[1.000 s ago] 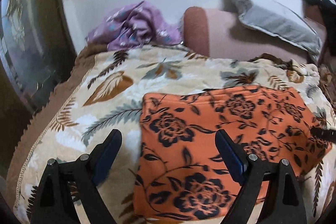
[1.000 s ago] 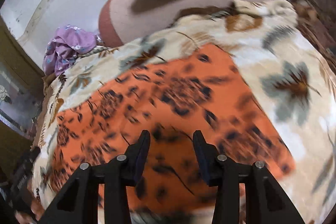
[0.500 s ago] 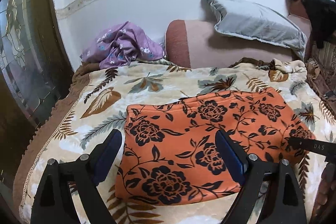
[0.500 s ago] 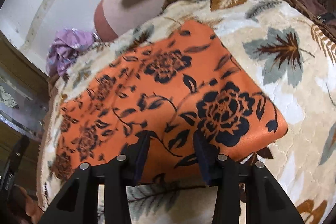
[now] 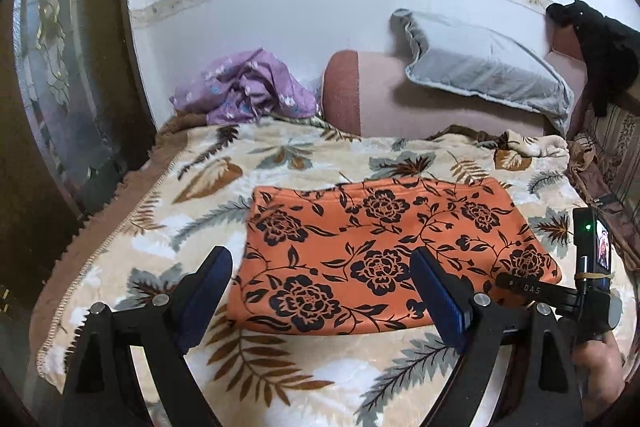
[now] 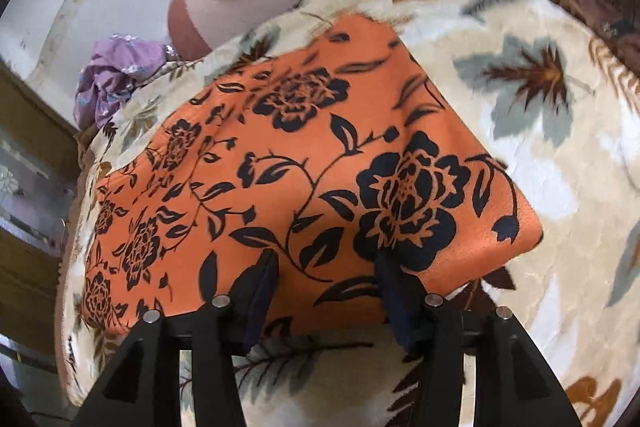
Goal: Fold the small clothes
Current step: 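Press and smooth the folded shirt flat with both tools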
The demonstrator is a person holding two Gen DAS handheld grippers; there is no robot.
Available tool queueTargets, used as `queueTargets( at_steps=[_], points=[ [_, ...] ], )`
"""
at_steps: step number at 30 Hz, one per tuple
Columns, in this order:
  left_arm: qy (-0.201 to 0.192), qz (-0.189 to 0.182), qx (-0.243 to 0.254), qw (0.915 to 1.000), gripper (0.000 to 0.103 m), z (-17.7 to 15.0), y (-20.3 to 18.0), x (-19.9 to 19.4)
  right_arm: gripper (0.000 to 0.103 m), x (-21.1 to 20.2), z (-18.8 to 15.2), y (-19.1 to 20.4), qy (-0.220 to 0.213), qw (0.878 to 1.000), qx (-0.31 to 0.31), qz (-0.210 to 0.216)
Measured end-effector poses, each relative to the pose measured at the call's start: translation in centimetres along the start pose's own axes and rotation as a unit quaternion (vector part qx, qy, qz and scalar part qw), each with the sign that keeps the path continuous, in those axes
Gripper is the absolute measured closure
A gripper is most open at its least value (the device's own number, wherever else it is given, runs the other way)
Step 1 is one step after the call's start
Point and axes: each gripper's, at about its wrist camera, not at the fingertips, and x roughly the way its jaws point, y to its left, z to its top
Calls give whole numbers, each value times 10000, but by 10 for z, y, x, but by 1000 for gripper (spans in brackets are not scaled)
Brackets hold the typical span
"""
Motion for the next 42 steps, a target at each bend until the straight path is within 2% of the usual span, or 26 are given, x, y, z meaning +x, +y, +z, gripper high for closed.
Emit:
queueTargets(
  at_steps=[4, 12, 19, 26, 30, 34, 37, 41, 42],
  points=[
    [-162, 23, -25, 9999, 12, 3, 3, -20, 49, -28, -8, -6, -266, 9980, 347, 454],
    [-245, 105, -27, 9996, 12, 2, 2, -28, 49, -70, -19, -3, -862, 9914, 374, 916],
    [31, 146, 79, 9999, 12, -6, -2, 3, 49, -61, -14, 8, -768, 9915, 279, 1014],
    [465, 258, 425, 9977, 12, -19, 0, 63, 49, -38, -4, 13, -513, 9913, 380, 1152],
    [726, 558, 806, 9925, 12, -35, 3, 106, 49, -21, -3, 25, -309, 9934, 214, 1084],
    [1201, 663, 735, 9878, 12, -54, 13, 147, 49, -6, -4, 40, -212, 9950, -33, 971],
    [1418, 621, 756, 9851, 12, -60, 14, 169, 49, 7, -5, 48, -174, 9966, -212, 780],
    [1522, 564, 654, 9846, 12, -63, 15, 181, 49, 37, -11, 50, 331, 9982, -357, 341],
    [1522, 561, 629, 9848, 12, -62, 15, 181, 49, 36, -13, 54, 246, 9981, -493, 262]
  ],
)
